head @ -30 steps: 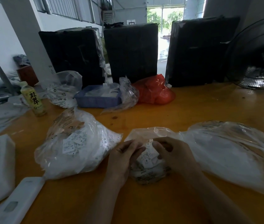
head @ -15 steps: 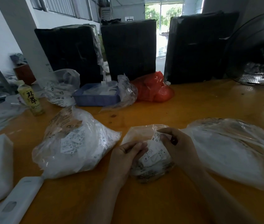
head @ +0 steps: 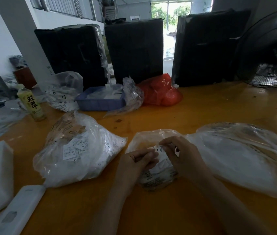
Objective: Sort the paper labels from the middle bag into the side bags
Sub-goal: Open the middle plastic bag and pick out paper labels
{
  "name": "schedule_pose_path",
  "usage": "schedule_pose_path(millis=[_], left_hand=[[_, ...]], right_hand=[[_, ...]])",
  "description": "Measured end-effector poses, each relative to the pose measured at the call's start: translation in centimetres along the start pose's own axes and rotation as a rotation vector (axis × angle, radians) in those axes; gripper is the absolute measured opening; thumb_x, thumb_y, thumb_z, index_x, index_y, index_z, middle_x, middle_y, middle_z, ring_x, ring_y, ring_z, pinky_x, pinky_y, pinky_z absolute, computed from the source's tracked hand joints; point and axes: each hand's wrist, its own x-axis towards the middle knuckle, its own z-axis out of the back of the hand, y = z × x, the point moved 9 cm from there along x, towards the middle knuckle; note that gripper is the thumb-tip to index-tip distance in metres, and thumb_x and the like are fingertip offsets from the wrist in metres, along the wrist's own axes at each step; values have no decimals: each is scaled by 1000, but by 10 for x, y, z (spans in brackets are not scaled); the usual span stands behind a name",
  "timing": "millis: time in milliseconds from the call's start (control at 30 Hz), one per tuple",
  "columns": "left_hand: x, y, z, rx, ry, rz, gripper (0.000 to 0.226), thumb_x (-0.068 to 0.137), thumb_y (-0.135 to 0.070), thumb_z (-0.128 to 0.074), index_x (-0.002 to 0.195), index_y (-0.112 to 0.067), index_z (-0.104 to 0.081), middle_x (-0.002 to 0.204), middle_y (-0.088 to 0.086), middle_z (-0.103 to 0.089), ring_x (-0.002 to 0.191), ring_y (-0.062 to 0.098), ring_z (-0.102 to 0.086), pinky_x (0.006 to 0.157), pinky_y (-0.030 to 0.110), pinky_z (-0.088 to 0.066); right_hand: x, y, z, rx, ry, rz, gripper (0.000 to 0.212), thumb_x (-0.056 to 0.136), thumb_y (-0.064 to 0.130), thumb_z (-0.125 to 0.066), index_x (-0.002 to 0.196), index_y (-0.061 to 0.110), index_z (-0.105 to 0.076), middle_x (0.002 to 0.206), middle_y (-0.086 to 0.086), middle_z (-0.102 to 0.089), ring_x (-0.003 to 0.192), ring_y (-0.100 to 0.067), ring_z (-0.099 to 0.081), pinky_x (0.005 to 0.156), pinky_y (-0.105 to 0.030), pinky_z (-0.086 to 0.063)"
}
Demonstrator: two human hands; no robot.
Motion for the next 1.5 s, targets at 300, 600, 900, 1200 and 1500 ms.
schedule_pose_path(millis=[300, 600, 900, 1200, 1500], left_hand=[[0, -2, 6, 213, -53, -29, 20, 91, -28, -78, 111, -24, -81, 98, -1, -82, 90, 19, -80, 69, 25, -62], [1, -4, 14, 133, -153, -15, 12, 87, -30, -82, 91, -41, -85, 94, -3, -82, 84, 14, -79, 63, 21, -61], [4, -1, 15, 118, -148, -37, 33, 67, -52, -84, 96, -37, -85, 99, -6, -81, 88, 8, -77, 65, 26, -62], [1, -4, 12, 110, -132, -34, 32, 71, -49, -84, 100, -35, -85, 108, -16, -79, 97, 2, -75, 67, 21, -61], [-6, -29, 16, 310, -216, -172, 27, 91, -22, -80, 108, -42, -75, 105, -16, -79, 96, 5, -75, 76, 25, -61]], right_hand=[[-1, -6, -19, 10, 181, -1, 32, 100, 18, -60, 130, 28, -65, 115, 12, -62, 92, 7, -54, 76, -5, -41], [-9, -26, -14, 187, 0, -305, 20, 92, 37, -70, 111, 30, -67, 97, 25, -66, 95, 16, -58, 75, -4, -49], [-13, -16, -12, 231, -70, -323, 13, 93, 35, -71, 104, 29, -68, 95, 22, -66, 90, 11, -61, 74, -6, -48], [-11, -5, -22, 241, 37, -248, 16, 92, 25, -73, 106, 33, -72, 99, 25, -66, 95, 14, -60, 77, -5, -48], [-8, -19, 9, 322, -124, -350, 19, 90, 29, -75, 102, 38, -64, 95, 21, -68, 91, 11, -63, 71, -6, -50]])
